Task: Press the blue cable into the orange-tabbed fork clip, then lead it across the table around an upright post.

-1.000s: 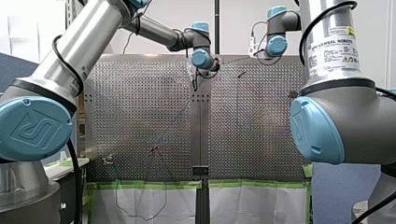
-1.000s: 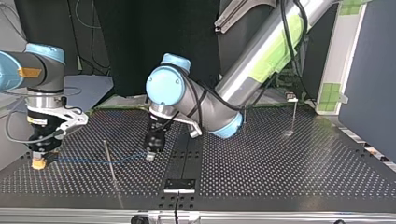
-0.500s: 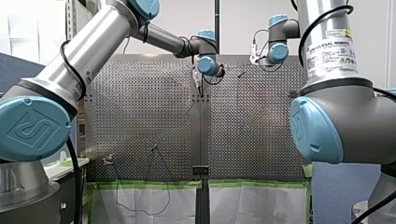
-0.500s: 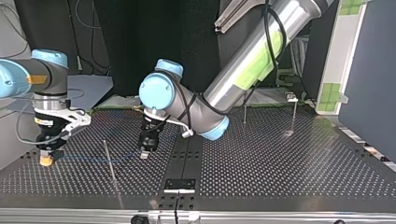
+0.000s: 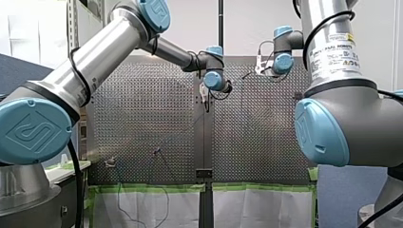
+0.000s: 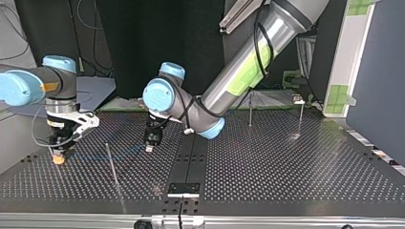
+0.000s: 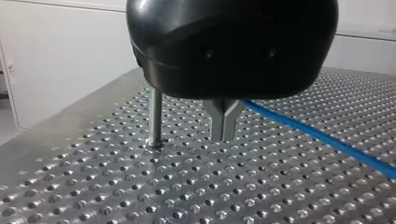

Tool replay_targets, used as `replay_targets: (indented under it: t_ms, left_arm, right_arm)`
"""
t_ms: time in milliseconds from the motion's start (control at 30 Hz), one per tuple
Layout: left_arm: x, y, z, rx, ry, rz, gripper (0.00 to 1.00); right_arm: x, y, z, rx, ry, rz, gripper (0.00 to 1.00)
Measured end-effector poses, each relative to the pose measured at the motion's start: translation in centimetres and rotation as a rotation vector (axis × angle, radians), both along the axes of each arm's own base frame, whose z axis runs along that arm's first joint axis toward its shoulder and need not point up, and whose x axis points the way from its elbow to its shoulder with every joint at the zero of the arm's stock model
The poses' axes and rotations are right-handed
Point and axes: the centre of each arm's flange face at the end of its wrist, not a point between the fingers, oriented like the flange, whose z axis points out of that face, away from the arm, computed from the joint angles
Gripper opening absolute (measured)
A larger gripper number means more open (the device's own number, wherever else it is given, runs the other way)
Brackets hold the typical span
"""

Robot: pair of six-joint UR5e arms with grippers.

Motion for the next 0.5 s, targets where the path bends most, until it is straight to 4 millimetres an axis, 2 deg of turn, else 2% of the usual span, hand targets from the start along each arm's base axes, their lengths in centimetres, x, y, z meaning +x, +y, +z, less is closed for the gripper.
replay_targets:
  t_ms: [200,500]
  left_arm:
    - [0.0,0.0,-0.1,0.0,0.001,0.008,0.0]
    - [0.0,0.2,-0.2,0.002,0.004,0.024,0.0]
  right_arm:
    - [0.4,-0.3,-2.6,0.042,0.008,0.006,0.0]
    - [1.0,0.5,-6.1,0.075,-0.021,0.019,0.0]
